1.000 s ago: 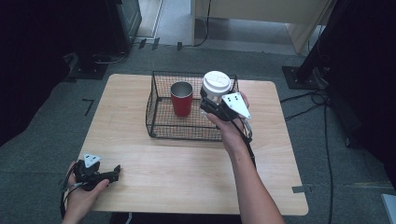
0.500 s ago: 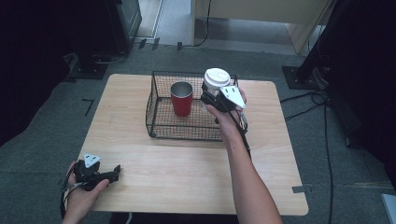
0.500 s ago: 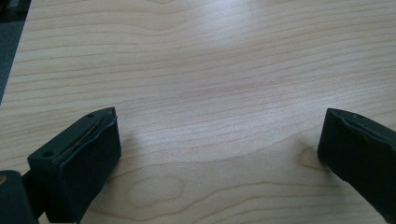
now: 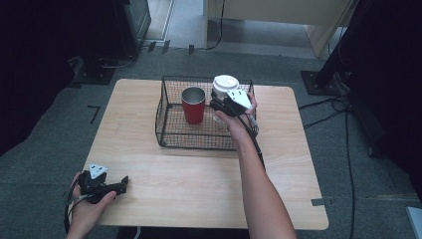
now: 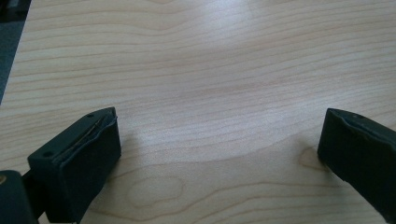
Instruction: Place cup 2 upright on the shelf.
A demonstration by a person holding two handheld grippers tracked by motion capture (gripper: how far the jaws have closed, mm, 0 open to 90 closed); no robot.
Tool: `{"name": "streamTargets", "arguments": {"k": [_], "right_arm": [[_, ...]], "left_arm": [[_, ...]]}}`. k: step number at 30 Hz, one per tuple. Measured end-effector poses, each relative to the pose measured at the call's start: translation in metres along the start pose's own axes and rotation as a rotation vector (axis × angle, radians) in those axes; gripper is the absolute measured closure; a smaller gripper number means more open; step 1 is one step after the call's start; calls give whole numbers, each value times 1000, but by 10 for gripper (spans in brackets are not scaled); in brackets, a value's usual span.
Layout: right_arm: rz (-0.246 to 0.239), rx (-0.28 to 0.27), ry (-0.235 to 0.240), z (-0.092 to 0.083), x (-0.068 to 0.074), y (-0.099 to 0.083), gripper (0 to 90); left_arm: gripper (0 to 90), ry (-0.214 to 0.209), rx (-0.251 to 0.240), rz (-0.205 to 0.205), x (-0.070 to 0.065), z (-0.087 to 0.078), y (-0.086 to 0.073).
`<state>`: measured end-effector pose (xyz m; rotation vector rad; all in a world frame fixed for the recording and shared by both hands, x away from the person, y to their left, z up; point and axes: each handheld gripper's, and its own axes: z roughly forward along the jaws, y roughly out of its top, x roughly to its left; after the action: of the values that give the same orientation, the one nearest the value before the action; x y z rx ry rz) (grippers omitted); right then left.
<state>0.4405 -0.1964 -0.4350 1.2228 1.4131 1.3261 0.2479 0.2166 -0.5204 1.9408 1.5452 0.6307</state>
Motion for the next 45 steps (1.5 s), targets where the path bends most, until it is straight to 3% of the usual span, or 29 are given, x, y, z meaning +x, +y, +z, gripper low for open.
{"name": "streamTargets", "arguments": {"k": [5,13,28,34,38,45], "right_arm": [[-43,34,-2,3,3,-8,161],[4,101,6,6,0,-13,160],[63,145,18,3,-1,-9,129],[38,148,30,2,1,-11,94],[-11,141,31,2,2,-12,158],[-53,119,36,9,5,-12,160]], "left_arm": [[0,0,0,0,0,0,0],[0,0,0,0,0,0,0],[0,0,0,0,0,0,0],[0,0,0,0,0,0,0],[0,0,0,0,0,0,0],[0,1,0,0,0,0,0]]}}
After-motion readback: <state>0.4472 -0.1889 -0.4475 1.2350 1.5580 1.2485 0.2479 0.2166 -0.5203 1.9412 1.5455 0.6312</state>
